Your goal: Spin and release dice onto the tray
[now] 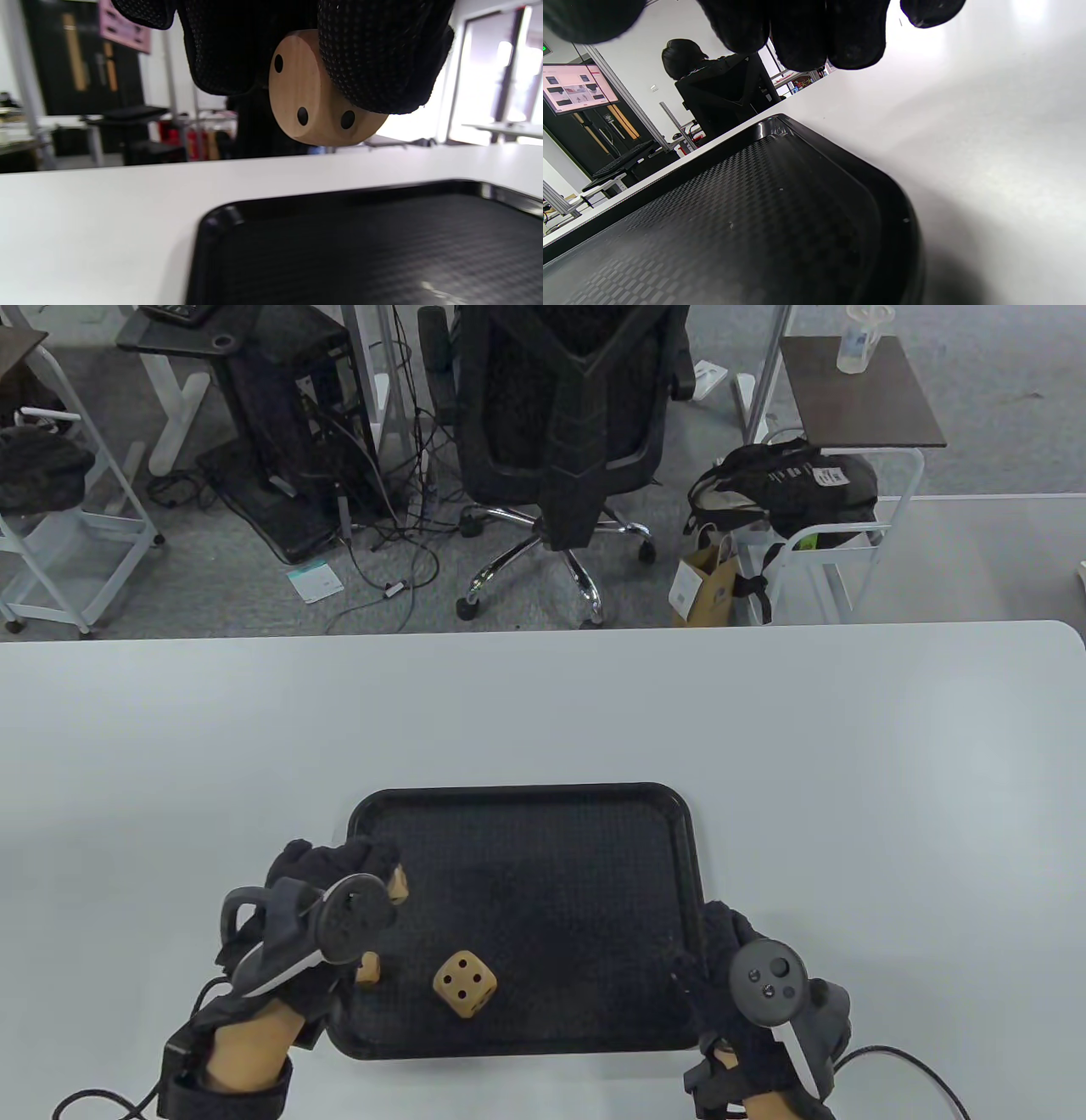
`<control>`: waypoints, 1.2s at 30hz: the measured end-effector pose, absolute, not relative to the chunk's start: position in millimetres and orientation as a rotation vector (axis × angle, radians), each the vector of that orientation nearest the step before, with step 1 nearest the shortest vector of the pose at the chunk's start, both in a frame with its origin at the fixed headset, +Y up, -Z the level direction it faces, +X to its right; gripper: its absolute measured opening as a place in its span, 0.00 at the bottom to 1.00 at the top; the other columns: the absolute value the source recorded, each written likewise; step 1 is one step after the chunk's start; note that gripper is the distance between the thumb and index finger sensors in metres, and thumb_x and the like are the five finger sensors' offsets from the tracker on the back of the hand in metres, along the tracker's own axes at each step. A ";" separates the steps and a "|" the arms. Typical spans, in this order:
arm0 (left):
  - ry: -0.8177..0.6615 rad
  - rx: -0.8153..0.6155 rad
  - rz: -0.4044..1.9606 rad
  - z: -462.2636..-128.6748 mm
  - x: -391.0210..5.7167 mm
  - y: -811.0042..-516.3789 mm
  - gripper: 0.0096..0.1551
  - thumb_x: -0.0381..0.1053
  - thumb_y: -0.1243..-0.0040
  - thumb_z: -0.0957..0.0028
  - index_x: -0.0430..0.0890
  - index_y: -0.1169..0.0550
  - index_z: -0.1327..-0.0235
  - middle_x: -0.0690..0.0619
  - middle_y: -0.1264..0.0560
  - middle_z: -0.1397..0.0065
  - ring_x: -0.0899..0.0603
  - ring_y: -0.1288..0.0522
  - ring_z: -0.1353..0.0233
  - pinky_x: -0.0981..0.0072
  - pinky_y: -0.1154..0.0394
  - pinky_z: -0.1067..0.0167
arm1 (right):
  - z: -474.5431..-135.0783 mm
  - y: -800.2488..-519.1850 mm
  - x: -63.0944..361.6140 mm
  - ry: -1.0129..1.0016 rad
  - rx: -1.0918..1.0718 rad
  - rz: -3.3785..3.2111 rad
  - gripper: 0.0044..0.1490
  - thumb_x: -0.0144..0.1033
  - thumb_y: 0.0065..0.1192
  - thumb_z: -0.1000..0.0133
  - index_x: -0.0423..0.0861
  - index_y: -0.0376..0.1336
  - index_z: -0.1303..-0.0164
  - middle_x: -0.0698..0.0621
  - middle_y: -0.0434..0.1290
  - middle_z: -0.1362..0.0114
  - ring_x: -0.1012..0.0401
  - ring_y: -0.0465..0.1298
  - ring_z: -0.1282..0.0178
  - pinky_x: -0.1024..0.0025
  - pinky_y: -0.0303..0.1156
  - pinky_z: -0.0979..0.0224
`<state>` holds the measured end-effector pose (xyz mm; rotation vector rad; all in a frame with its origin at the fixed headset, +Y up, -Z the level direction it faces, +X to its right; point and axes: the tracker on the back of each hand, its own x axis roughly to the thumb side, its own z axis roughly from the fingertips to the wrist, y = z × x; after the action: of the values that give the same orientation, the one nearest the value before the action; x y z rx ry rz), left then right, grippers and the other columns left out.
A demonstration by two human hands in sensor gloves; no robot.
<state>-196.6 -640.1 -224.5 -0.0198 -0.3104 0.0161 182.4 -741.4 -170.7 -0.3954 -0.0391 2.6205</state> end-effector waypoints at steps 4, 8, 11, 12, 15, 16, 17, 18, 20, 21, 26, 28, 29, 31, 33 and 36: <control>-0.391 -0.084 -0.030 -222.8 -143.3 -646.2 0.42 0.51 0.26 0.60 0.54 0.31 0.29 0.46 0.29 0.26 0.36 0.24 0.33 0.32 0.40 0.26 | -169.9 -741.0 184.0 -0.043 -0.398 2.613 0.51 0.66 0.53 0.60 0.57 0.55 0.25 0.51 0.62 0.19 0.48 0.65 0.21 0.40 0.56 0.20; -0.450 -0.179 -0.130 -220.6 -96.4 -664.4 0.42 0.52 0.26 0.61 0.55 0.31 0.30 0.47 0.29 0.26 0.37 0.23 0.33 0.33 0.40 0.25 | -169.6 -741.6 186.6 -0.038 -0.405 2.598 0.51 0.66 0.53 0.60 0.57 0.55 0.25 0.51 0.62 0.20 0.48 0.65 0.22 0.40 0.56 0.20; -0.472 -0.239 -0.186 -219.6 -73.3 -677.7 0.43 0.52 0.26 0.60 0.55 0.31 0.29 0.47 0.29 0.26 0.37 0.23 0.32 0.33 0.40 0.25 | -170.8 -743.9 188.0 -0.011 -0.412 2.597 0.51 0.66 0.53 0.60 0.57 0.55 0.25 0.51 0.62 0.19 0.48 0.65 0.21 0.40 0.56 0.20; -0.479 -0.265 -0.205 -220.2 -65.3 -683.2 0.43 0.52 0.26 0.61 0.55 0.31 0.29 0.47 0.29 0.26 0.37 0.23 0.32 0.33 0.40 0.25 | -171.0 -744.5 188.4 -0.006 -0.414 2.595 0.51 0.66 0.53 0.60 0.57 0.55 0.25 0.51 0.62 0.19 0.48 0.65 0.21 0.40 0.56 0.20; -0.486 -0.365 -0.251 -220.9 -44.3 -698.3 0.42 0.51 0.26 0.60 0.56 0.31 0.29 0.48 0.29 0.25 0.37 0.24 0.31 0.33 0.41 0.24 | -170.8 -744.1 189.0 -0.007 -0.411 2.589 0.51 0.66 0.53 0.60 0.57 0.55 0.25 0.51 0.62 0.20 0.48 0.65 0.22 0.40 0.56 0.20; -0.483 -0.392 -0.267 -220.3 -39.6 -702.0 0.42 0.51 0.26 0.59 0.56 0.31 0.29 0.48 0.30 0.25 0.37 0.25 0.30 0.33 0.42 0.24 | -170.6 -743.8 189.1 -0.010 -0.408 2.587 0.50 0.66 0.53 0.60 0.57 0.55 0.25 0.51 0.62 0.20 0.49 0.65 0.22 0.40 0.56 0.20; -0.475 -0.423 -0.292 -218.7 -32.9 -707.4 0.41 0.50 0.26 0.58 0.57 0.32 0.29 0.48 0.32 0.24 0.37 0.27 0.29 0.33 0.43 0.24 | -170.5 -743.5 189.2 -0.013 -0.404 2.584 0.51 0.66 0.53 0.60 0.57 0.55 0.25 0.51 0.62 0.20 0.48 0.65 0.22 0.40 0.56 0.20; -0.479 -0.458 -0.320 -216.9 -26.8 -712.5 0.41 0.50 0.26 0.58 0.57 0.32 0.29 0.49 0.32 0.23 0.37 0.27 0.29 0.34 0.43 0.24 | -170.4 -743.3 189.4 -0.015 -0.401 2.582 0.51 0.66 0.53 0.60 0.57 0.55 0.25 0.51 0.62 0.20 0.48 0.65 0.22 0.40 0.56 0.20; -0.502 -0.477 -0.337 -213.4 -18.1 -719.7 0.41 0.49 0.26 0.58 0.58 0.32 0.30 0.50 0.33 0.23 0.37 0.28 0.28 0.34 0.43 0.23 | -170.5 -743.4 189.3 -0.015 -0.395 2.581 0.51 0.66 0.53 0.60 0.57 0.55 0.25 0.51 0.62 0.20 0.48 0.65 0.22 0.40 0.56 0.20; -0.508 -0.480 -0.346 -212.4 -15.4 -721.9 0.40 0.49 0.26 0.57 0.59 0.31 0.30 0.50 0.34 0.22 0.37 0.28 0.27 0.34 0.43 0.23 | -170.5 -743.4 189.2 -0.016 -0.393 2.581 0.51 0.66 0.53 0.60 0.57 0.55 0.25 0.51 0.62 0.20 0.48 0.65 0.22 0.40 0.56 0.20; -0.503 -0.502 -0.368 -214.9 -9.7 -732.4 0.38 0.43 0.30 0.54 0.61 0.32 0.30 0.54 0.36 0.19 0.37 0.29 0.24 0.34 0.42 0.23 | -170.2 -743.5 188.7 -0.019 -0.385 2.585 0.50 0.66 0.53 0.60 0.57 0.55 0.25 0.51 0.62 0.20 0.49 0.66 0.22 0.40 0.56 0.20; -0.486 -0.502 -0.368 -219.3 -14.2 -730.4 0.38 0.47 0.29 0.55 0.60 0.32 0.30 0.52 0.32 0.20 0.38 0.25 0.26 0.35 0.41 0.24 | -170.1 -743.2 188.8 -0.018 -0.388 2.585 0.50 0.66 0.53 0.60 0.57 0.55 0.25 0.51 0.62 0.20 0.48 0.65 0.22 0.40 0.56 0.20; -0.443 -0.484 -0.367 -222.9 -20.7 -725.4 0.41 0.54 0.30 0.58 0.58 0.32 0.29 0.50 0.26 0.24 0.37 0.22 0.29 0.35 0.40 0.24 | -169.9 -743.1 188.8 -0.018 -0.390 2.585 0.50 0.66 0.53 0.60 0.57 0.55 0.25 0.51 0.62 0.20 0.48 0.66 0.22 0.40 0.56 0.20; -0.429 -0.379 -0.262 -229.0 -32.2 -712.4 0.35 0.63 0.45 0.55 0.51 0.26 0.34 0.50 0.08 0.53 0.37 0.13 0.44 0.36 0.36 0.26 | -169.8 -742.9 188.8 -0.019 -0.392 2.583 0.51 0.67 0.53 0.60 0.57 0.55 0.25 0.51 0.62 0.20 0.48 0.65 0.22 0.40 0.56 0.20; -0.399 -0.290 -0.214 -230.3 -48.6 -693.6 0.34 0.62 0.45 0.54 0.48 0.23 0.36 0.50 0.07 0.63 0.36 0.11 0.52 0.35 0.33 0.29 | -169.6 -742.8 188.7 -0.024 -0.391 2.583 0.51 0.67 0.53 0.60 0.57 0.55 0.25 0.51 0.62 0.20 0.48 0.66 0.22 0.40 0.56 0.20; -0.386 -0.279 -0.221 -227.2 -70.9 -674.1 0.36 0.64 0.46 0.54 0.52 0.28 0.32 0.50 0.11 0.47 0.35 0.16 0.40 0.34 0.36 0.27 | -169.9 -742.9 188.7 -0.022 -0.393 2.582 0.51 0.67 0.53 0.60 0.57 0.56 0.25 0.51 0.62 0.20 0.48 0.66 0.22 0.40 0.56 0.20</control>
<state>-70.9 -674.1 -227.2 -0.2787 -0.3864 -0.2213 188.7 -742.9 -169.9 -0.3926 -0.0218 2.5825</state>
